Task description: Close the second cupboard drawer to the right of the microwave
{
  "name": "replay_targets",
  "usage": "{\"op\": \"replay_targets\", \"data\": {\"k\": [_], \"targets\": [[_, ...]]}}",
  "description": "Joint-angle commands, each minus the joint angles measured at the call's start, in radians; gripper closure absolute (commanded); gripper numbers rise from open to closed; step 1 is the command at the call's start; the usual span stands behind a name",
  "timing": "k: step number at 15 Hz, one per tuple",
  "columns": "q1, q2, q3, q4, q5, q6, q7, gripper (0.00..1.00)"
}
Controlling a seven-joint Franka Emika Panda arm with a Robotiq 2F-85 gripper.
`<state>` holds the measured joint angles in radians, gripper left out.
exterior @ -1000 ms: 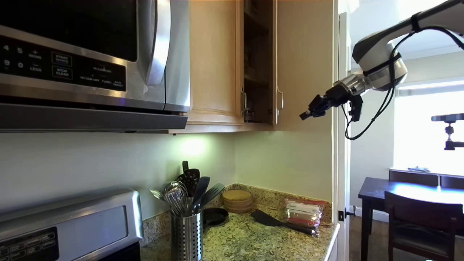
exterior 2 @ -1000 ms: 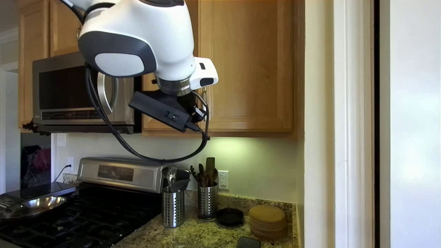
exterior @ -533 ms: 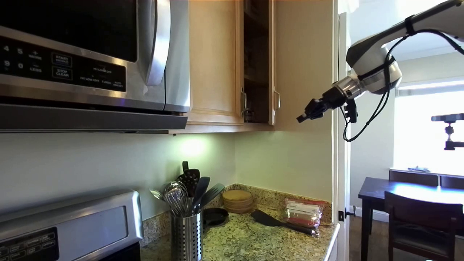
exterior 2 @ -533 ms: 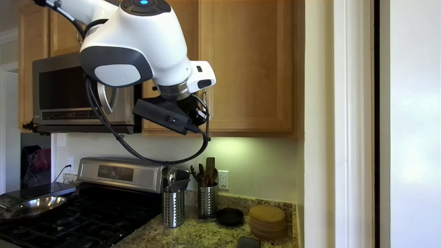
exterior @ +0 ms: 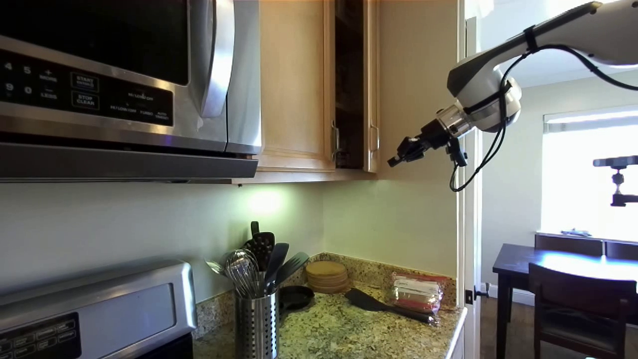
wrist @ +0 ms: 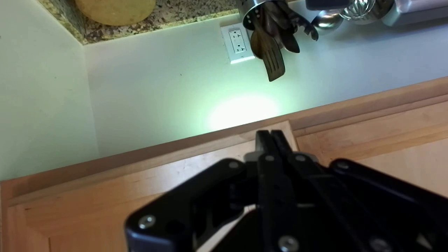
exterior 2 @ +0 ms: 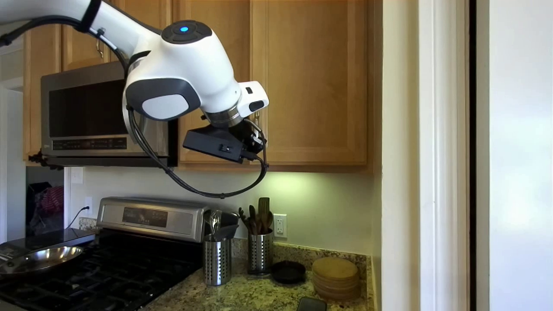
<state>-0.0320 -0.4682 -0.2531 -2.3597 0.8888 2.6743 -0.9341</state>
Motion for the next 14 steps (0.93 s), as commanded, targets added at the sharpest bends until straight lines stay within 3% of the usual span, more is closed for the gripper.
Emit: {"op": "replay_targets", "data": {"k": [1, 10, 14], "targets": [[0.049, 0.109, 0.012, 0.088, 0.053, 0.084, -0.018, 0.95], [0.108, 0.333, 0.023, 0.296, 0.124, 0.149, -0.022, 0.96], [0.09, 0.362, 0.025, 0.308, 0.073, 0.122, 0.001, 0.96]]}}
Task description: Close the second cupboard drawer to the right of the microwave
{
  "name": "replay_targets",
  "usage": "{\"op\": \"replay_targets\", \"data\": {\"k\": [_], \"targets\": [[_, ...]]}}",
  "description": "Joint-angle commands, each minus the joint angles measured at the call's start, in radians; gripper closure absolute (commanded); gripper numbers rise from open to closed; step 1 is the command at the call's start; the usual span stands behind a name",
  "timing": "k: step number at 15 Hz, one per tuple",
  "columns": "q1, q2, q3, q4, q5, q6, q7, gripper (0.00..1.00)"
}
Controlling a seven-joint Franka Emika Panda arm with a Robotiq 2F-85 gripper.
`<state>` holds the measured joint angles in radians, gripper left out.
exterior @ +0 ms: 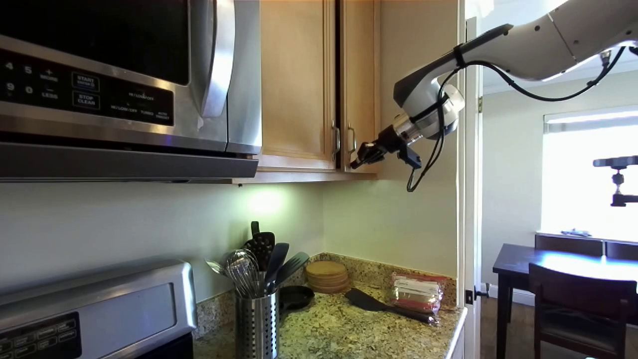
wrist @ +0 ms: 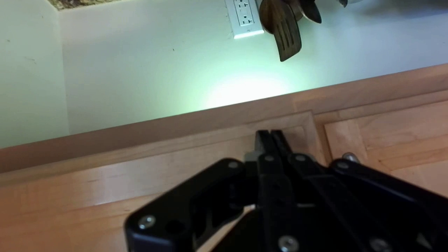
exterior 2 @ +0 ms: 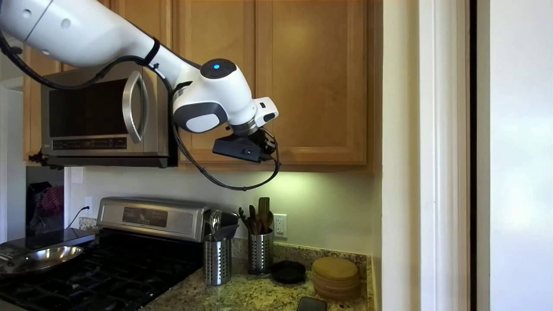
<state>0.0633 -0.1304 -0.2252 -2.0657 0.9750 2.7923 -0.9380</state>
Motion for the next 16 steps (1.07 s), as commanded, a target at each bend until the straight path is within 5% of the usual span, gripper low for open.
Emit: {"op": "replay_targets", "data": {"k": [1, 7, 15, 16], "targets": [[-0.01, 0.023, -0.006, 0.001, -0.024, 0.0, 0.002, 0.96], [-0.095, -0.023, -0.032, -0.145, -0.27, -0.044, 0.095, 0.96], [-0.233, -0.045, -0.021, -0.308, -0.827, -0.141, 0.377, 0.95], [-0.238, -0.05, -0.021, -0.32, -0.869, -0.158, 0.394, 0.86]]}}
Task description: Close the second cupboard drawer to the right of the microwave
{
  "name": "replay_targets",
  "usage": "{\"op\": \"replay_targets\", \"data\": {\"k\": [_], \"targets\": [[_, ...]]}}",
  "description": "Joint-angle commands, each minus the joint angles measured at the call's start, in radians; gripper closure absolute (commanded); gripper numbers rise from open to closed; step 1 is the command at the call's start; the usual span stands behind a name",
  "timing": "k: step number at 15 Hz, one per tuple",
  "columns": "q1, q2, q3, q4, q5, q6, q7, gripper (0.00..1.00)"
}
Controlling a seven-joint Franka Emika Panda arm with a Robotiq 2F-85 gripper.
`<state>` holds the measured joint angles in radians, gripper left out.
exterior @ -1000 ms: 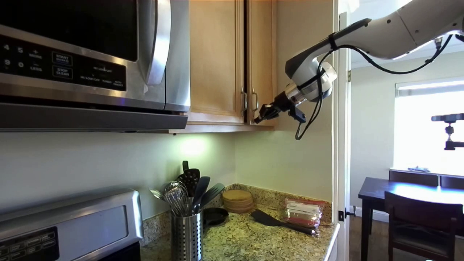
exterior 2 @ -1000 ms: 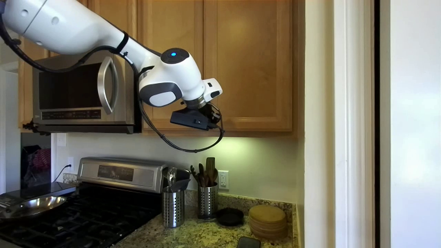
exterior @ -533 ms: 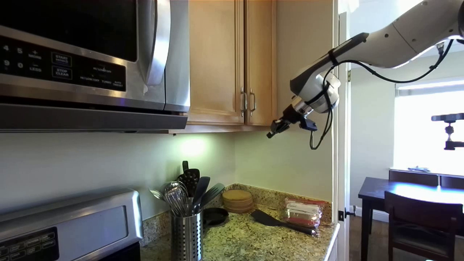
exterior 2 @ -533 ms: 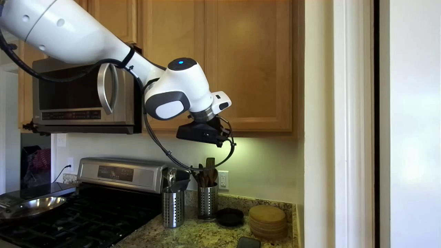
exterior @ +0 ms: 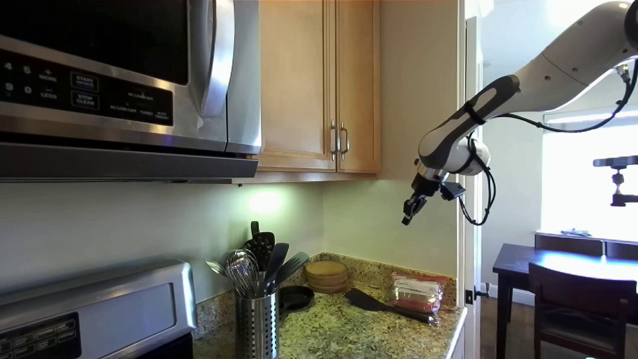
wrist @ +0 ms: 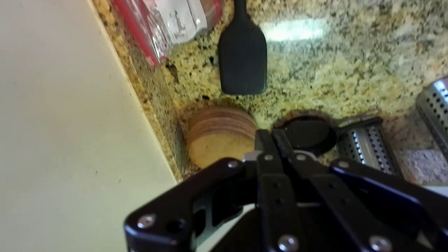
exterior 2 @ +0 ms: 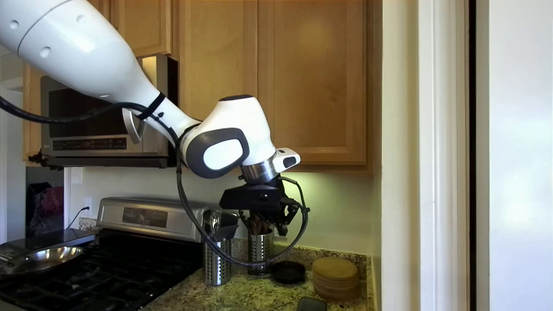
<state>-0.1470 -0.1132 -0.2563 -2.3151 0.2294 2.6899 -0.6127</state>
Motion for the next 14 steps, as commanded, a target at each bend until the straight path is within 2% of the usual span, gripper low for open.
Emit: {"op": "replay_targets", "data": {"k": [1, 4, 12, 14], "targets": [[-0.03, -0.075, 0.009, -0.081, -0.156, -0.072, 0.08, 0.7], [-0.035, -0.098, 0.005, -0.105, -0.221, -0.113, 0.103, 0.54], [-0.053, -0.156, 0.0, -0.143, -0.309, -0.182, 0.138, 0.01], [-0.058, -0.166, -0.002, -0.151, -0.322, -0.19, 0.146, 0.0]]}}
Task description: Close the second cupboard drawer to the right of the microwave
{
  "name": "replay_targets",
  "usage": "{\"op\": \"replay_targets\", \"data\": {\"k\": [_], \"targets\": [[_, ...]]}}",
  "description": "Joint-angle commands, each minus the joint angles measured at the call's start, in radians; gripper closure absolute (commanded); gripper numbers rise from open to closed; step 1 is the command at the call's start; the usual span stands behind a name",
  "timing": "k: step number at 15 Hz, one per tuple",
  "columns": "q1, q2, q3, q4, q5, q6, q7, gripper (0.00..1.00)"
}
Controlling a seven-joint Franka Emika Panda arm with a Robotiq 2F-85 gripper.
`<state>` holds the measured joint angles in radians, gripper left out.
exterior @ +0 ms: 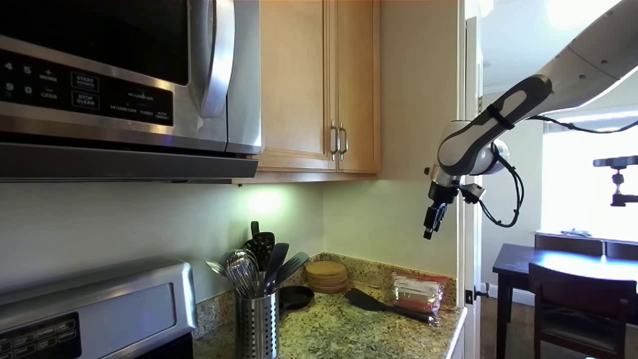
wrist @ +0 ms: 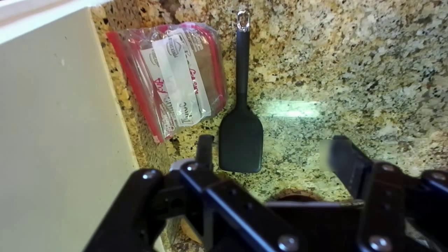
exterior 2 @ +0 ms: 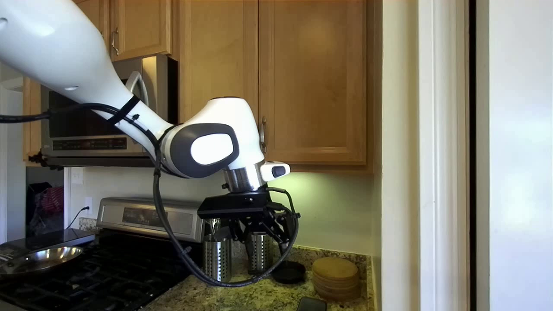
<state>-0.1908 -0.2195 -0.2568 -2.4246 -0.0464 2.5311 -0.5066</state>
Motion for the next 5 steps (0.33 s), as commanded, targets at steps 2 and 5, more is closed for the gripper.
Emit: {"op": "replay_targets", "data": {"k": [2, 5], "targets": [[0.004, -0.012, -0.009, -0.009, -0.015, -0.006, 0.012, 0.02], [0.002, -0.015, -0.009, -0.012, -0.017, -0.007, 0.013, 0.0]]}}
